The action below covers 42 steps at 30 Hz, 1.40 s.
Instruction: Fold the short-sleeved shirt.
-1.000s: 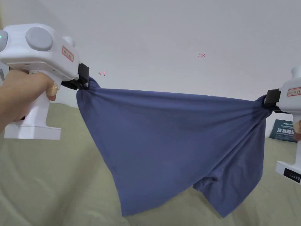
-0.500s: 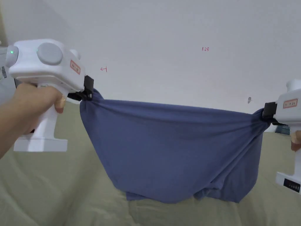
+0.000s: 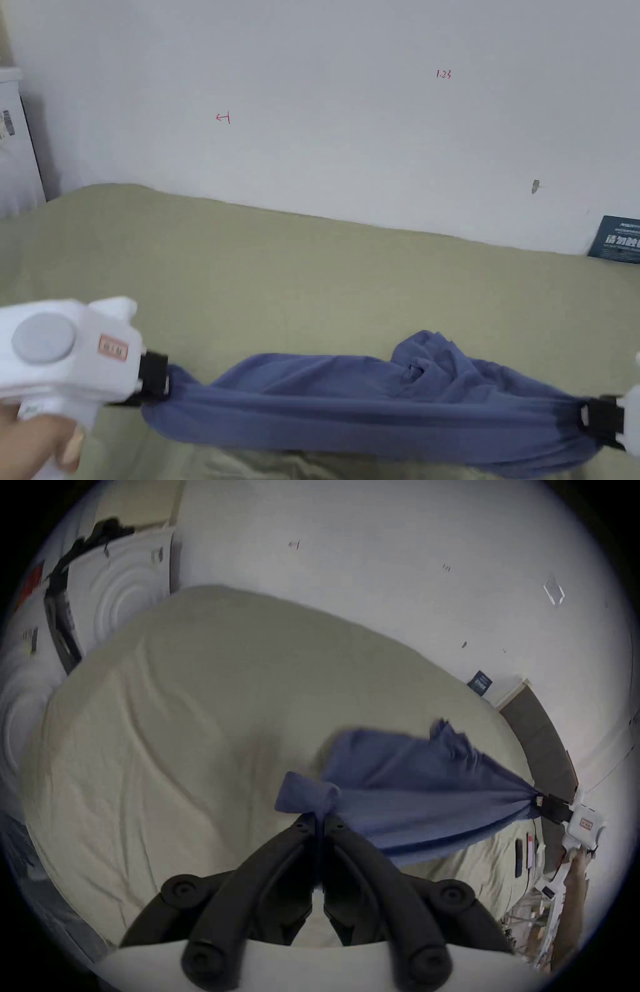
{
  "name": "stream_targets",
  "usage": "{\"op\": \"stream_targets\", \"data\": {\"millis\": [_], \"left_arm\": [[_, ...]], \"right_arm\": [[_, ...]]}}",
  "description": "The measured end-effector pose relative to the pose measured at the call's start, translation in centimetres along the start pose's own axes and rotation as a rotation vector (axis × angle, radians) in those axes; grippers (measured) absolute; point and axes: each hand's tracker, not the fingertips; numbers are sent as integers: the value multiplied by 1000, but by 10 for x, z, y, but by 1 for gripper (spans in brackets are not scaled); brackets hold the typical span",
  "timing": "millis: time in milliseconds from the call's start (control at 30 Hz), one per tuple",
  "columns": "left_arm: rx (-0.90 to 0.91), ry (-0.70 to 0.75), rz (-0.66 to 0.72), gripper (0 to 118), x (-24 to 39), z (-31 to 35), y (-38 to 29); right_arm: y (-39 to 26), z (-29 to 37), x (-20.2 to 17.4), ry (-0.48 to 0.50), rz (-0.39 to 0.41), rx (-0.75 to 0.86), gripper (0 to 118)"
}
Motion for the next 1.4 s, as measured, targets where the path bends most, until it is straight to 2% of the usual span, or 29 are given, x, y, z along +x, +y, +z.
{"op": "stream_targets", "data": {"millis": [200, 300, 533, 567, 667, 700, 733, 767, 800, 833, 967, 1000, 1033, 1067, 1100, 1133, 1200, 1267, 1400], "left_arm": [[-96, -15, 94, 4, -28, -2, -90], [-113, 18, 92, 4, -40, -11, -118], [-150, 24, 142, 4, -51, -20, -149], [-136, 25, 151, 7, -50, -19, -148], [-98, 31, 132, 30, -41, -6, -141], [-61, 66, 113, 63, -36, 3, -137], [-16, 58, 79, 99, -31, 11, -133], [53, 41, 31, 105, -26, 24, -132], [109, 44, -11, 105, -16, 39, -132], [155, 43, -68, 105, -8, 48, -133], [346, 77, -257, 101, 28, 71, -151], [372, 85, -285, 96, 34, 72, -157], [389, 99, -296, 77, 39, 72, -163], [415, 114, -302, 49, 43, 72, -168], [420, 100, -312, 15, 45, 70, -173], [401, 104, -312, 0, 47, 66, -175], [358, 111, -321, 0, 47, 62, -175], [297, 59, -282, 0, 40, 59, -172], [170, 57, -251, 0, 8, 64, -140]], "right_arm": [[-77, 17, 16, -1, -78, -56, 2], [-111, 9, 29, -10, -122, -119, 2], [-147, -3, 30, -30, -112, -169, 2], [-147, -3, 29, -31, -112, -166, 3], [-137, 9, 24, -21, -89, -132, 9], [-132, 17, 23, -32, -61, -103, 24], [-127, 26, 21, -38, -36, -62, 60], [-122, 39, 17, -28, -26, -39, 88], [-119, 49, 15, -25, -13, -7, 104], [-117, 60, 10, -28, 6, 40, 106], [-121, 97, -10, -90, 95, 128, 103], [-126, 103, -14, -100, 101, 144, 95], [-130, 110, -19, -112, 102, 167, 69], [-136, 115, -22, -106, 105, 193, 40], [-141, 118, -25, -100, 104, 207, 8], [-146, 120, -28, -97, 98, 207, 1], [-154, 126, -32, -109, 93, 217, 0], [-157, 126, -35, -86, 89, 188, 0], [-158, 125, -35, -64, 86, 169, 0]]}}
